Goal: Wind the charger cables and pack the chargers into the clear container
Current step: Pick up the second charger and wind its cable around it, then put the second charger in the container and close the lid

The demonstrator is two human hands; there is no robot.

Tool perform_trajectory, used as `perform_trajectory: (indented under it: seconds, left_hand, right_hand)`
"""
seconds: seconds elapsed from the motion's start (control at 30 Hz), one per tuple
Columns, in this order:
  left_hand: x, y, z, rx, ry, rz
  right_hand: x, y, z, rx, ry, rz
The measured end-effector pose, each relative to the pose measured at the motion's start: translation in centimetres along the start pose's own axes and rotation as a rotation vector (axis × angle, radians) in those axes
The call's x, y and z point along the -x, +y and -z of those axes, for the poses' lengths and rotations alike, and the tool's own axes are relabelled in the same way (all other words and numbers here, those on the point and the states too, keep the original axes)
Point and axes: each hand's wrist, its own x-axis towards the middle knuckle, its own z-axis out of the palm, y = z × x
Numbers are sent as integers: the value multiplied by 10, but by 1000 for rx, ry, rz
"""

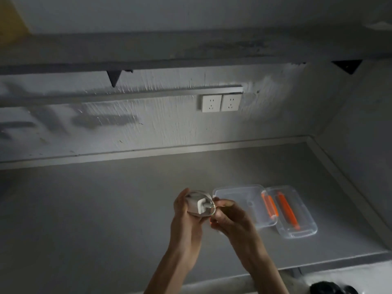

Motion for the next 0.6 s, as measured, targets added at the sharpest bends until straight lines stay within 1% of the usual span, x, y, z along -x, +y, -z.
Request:
perform_trajectory:
  seconds: [0.07,0.13,0.2,0.27,0.33,0.47,0.53,0.6]
  left_hand:
    - [6,-15,4,-16,-92,90]
    - [11,-32,17,-72,-158,155]
    - [16,-47,31,-187,-230,146]
    - [20,-64,39,-357,-262,117]
    - [22,-80,42,-490,-259,92]
    - [9,-107,36,-605,-264,16]
    - [-5,-117,25,-667,-293,-40]
    - [-22,-125,8,-734,-318,-92]
  right_hand:
    - [8,14,9,32,118,20]
    - [20,27,20,-19,227,11]
    - [34,35,33,-89,321,-29]
    - [45,41,50,-57,384,-89]
    - [55,40,67,-18,382,-181]
    - [51,34,96,-33,304,-371]
    - [36,33,107,-54,265,-403]
    - [13,35,116,-111,279,-366]
